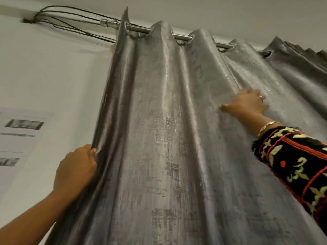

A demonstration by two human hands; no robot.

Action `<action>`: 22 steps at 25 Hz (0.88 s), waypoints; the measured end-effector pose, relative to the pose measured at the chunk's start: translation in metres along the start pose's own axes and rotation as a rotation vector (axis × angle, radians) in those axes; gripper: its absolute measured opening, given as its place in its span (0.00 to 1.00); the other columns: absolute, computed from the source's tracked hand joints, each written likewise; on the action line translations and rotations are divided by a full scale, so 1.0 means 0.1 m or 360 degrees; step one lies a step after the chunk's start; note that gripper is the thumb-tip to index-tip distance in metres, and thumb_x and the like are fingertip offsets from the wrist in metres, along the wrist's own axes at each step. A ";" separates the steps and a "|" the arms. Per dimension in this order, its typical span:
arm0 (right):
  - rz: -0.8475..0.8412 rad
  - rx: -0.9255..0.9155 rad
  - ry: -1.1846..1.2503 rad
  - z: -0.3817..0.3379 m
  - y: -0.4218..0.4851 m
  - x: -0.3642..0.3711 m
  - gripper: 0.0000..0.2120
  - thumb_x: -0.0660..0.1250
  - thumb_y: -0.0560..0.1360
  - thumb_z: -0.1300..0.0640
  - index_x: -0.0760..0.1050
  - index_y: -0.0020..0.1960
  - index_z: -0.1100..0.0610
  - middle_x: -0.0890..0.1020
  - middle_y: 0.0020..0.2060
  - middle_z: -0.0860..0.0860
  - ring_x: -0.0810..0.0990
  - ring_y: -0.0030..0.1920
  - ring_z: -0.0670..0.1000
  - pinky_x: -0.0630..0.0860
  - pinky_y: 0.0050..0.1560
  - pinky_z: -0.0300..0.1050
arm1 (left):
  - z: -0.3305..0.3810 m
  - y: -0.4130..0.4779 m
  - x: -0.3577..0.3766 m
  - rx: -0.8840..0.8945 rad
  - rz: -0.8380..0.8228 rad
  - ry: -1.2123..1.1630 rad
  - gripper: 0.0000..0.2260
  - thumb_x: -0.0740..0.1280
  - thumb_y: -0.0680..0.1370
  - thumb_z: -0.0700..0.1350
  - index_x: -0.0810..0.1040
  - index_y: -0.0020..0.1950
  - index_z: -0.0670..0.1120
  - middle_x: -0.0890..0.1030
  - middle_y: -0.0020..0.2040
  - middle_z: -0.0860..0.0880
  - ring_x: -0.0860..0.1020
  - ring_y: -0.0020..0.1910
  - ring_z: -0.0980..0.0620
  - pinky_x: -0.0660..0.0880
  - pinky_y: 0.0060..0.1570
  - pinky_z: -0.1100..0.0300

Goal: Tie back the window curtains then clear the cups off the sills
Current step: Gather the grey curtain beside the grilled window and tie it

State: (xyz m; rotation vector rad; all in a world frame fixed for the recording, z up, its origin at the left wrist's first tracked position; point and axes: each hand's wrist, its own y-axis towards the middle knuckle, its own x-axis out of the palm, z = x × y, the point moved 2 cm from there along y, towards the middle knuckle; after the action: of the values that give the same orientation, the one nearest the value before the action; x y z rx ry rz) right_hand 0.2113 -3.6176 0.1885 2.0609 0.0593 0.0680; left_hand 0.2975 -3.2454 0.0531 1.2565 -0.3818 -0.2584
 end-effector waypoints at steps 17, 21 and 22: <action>-0.0079 -0.0347 0.0313 -1.44 -0.49 0.13 0.16 0.52 0.79 0.64 0.70 0.63 0.65 0.73 0.63 0.63 0.71 0.63 0.63 0.70 0.59 0.52 | -0.40 0.11 -0.39 -0.0018 0.0012 -0.0026 0.16 0.55 0.81 0.44 0.63 0.32 0.49 0.68 0.31 0.50 0.67 0.31 0.50 0.63 0.36 0.57; -0.0173 -0.0489 0.0496 -1.91 -0.67 0.13 0.16 0.53 0.79 0.63 0.69 0.65 0.63 0.72 0.64 0.61 0.70 0.64 0.61 0.69 0.60 0.50 | -0.32 0.07 -0.33 -0.0011 -0.0021 -0.0059 0.17 0.54 0.81 0.45 0.61 0.31 0.51 0.66 0.29 0.53 0.66 0.29 0.52 0.61 0.32 0.57; -0.0184 -0.0509 0.0487 -1.94 -0.69 0.13 0.16 0.53 0.79 0.63 0.69 0.64 0.63 0.72 0.64 0.61 0.70 0.64 0.61 0.69 0.60 0.50 | -0.29 0.05 -0.31 -0.0011 -0.0014 -0.0082 0.17 0.54 0.81 0.45 0.61 0.31 0.51 0.66 0.29 0.53 0.66 0.29 0.53 0.60 0.31 0.58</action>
State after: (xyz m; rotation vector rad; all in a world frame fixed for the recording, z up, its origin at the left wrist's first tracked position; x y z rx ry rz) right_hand 0.2086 -3.4141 0.2191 1.7096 0.3351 0.3022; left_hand 0.2817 -3.2067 0.0459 1.2471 -0.4191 -0.3000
